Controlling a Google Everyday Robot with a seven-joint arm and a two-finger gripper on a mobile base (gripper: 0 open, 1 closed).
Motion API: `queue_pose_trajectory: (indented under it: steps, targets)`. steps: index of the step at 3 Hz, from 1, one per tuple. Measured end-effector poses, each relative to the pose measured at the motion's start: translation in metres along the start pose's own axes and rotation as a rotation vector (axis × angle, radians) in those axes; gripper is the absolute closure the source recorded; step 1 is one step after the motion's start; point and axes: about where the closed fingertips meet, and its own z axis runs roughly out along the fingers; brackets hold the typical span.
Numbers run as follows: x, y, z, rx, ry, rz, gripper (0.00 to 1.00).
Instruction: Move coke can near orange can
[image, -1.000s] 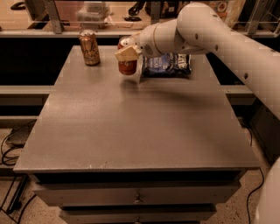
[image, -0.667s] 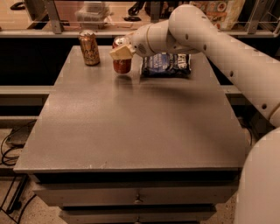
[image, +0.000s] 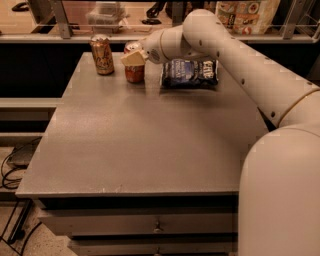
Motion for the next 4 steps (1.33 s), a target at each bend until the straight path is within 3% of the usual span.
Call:
queue_pose_trajectory:
  steps: [2,3,4]
  targets:
    - [-0.005,-0.004,0.023,-0.030,-0.016,-0.001,0.12]
    - [-0.017,-0.003,0.033,-0.053,-0.042,-0.017,0.00]
    - [-0.021,-0.005,0.032,-0.050,-0.048,-0.019,0.00]
